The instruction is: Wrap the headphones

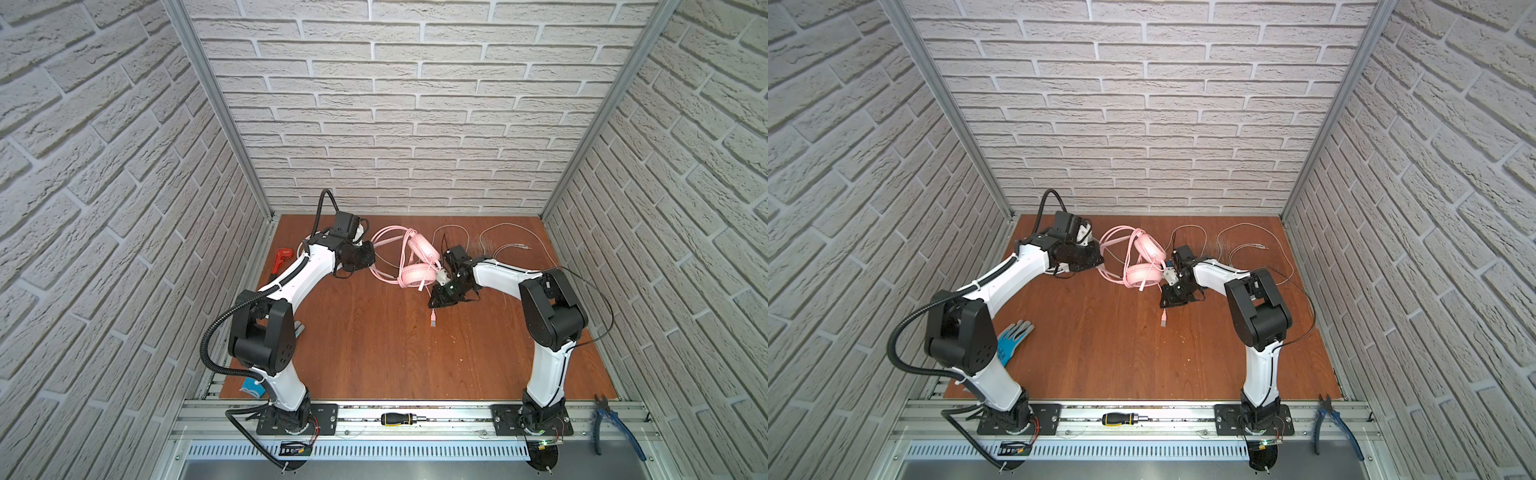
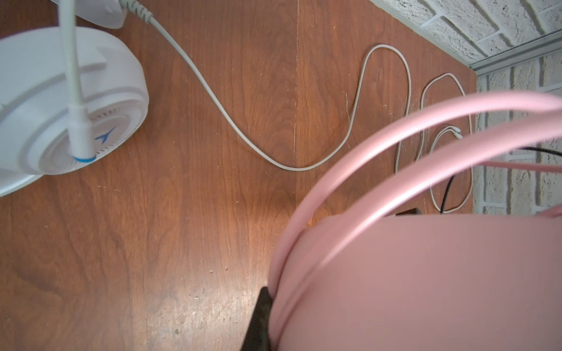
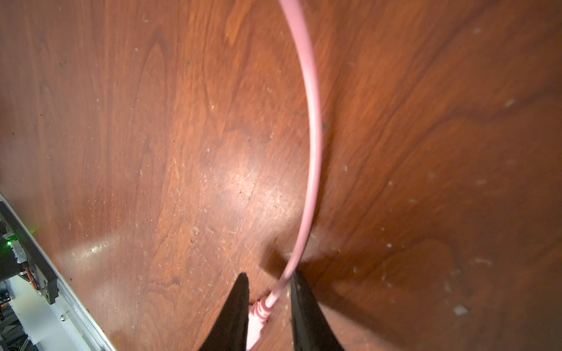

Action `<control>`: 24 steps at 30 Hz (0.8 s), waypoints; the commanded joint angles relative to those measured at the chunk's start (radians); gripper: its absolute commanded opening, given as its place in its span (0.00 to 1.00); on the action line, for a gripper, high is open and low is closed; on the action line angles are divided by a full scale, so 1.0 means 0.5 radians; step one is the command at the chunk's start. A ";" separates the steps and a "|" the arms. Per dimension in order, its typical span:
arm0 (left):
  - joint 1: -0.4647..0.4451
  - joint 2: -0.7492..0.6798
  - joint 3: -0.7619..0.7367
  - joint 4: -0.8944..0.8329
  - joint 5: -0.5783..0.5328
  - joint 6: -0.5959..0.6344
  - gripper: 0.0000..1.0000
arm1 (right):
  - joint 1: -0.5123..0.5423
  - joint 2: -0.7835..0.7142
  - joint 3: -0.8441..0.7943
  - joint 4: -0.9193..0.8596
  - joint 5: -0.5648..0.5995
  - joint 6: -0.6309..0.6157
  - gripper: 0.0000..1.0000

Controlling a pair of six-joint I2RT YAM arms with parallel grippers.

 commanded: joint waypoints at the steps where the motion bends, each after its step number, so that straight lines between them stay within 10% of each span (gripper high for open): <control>1: 0.013 -0.052 0.019 0.134 0.051 -0.061 0.00 | 0.043 0.062 -0.128 -0.144 0.154 0.077 0.28; 24: 0.063 -0.080 -0.105 0.193 0.048 -0.123 0.00 | 0.228 -0.046 -0.203 -0.445 0.839 0.248 0.27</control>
